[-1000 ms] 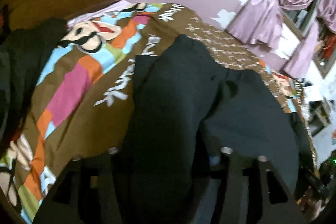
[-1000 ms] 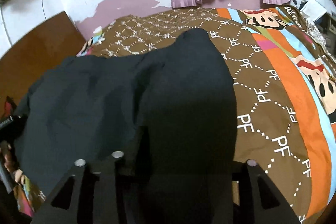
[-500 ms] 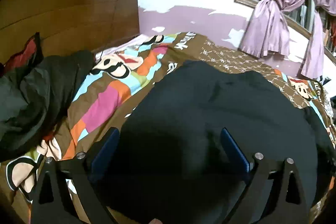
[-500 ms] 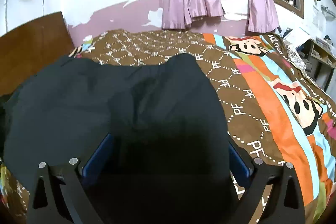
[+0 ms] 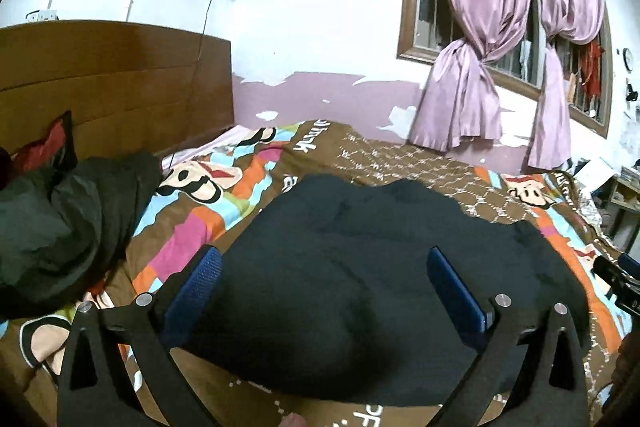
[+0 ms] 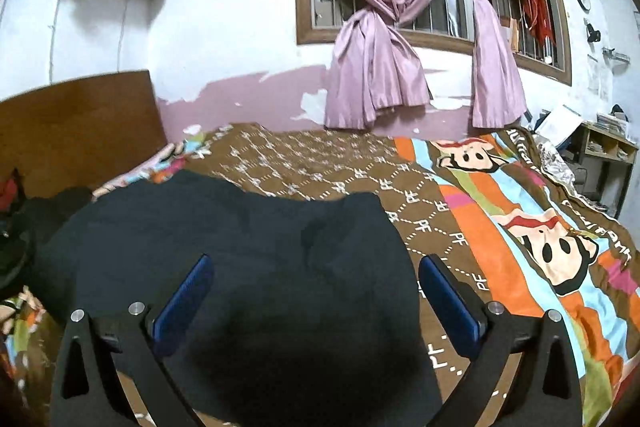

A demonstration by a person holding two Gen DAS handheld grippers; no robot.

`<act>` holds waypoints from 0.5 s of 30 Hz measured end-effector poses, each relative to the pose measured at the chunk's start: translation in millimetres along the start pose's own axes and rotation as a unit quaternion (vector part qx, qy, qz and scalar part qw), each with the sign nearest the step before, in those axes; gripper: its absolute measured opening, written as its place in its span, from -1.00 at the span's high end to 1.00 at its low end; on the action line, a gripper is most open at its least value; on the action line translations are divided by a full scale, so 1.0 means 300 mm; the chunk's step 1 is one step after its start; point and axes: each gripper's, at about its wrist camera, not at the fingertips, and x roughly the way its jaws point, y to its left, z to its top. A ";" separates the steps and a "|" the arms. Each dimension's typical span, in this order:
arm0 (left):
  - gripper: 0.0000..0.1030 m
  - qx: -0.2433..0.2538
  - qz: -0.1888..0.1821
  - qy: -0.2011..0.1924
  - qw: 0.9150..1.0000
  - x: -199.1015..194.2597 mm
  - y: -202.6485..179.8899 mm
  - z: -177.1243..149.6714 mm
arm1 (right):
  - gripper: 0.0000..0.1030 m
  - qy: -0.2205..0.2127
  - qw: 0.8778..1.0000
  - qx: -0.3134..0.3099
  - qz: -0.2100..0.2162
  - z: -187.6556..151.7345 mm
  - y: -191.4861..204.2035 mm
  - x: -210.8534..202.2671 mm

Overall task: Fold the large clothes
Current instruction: 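Open both grippers and lift them away from the folded jacket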

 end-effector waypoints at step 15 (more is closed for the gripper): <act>-0.97 0.028 -0.032 -0.029 0.999 -0.312 -0.037 0.034 | -1.00 -0.056 0.996 0.013 0.072 0.047 0.168 -0.314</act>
